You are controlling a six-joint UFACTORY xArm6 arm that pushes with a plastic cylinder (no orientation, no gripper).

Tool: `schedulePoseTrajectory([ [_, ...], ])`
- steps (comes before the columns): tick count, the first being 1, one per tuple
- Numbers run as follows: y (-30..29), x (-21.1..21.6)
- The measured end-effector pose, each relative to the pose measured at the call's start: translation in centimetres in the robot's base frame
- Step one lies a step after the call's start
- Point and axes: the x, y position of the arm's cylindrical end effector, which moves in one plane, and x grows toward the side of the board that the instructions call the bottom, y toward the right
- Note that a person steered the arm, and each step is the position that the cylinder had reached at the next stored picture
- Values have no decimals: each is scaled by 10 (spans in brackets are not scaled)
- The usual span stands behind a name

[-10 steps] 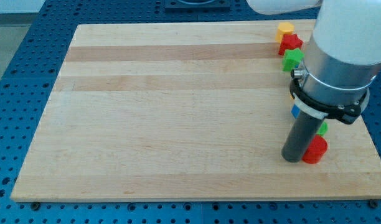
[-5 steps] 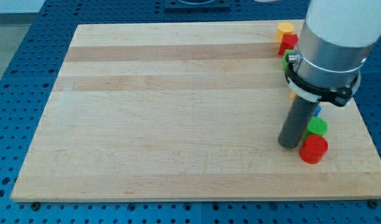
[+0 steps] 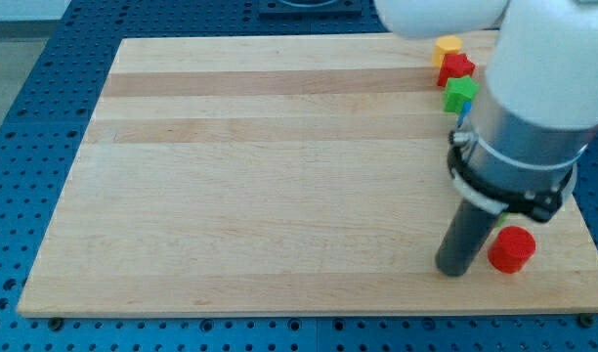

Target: Place the red circle towards the bottom of the green circle

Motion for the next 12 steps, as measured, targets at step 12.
schedulePoseTrajectory([
  [12,97,-3],
])
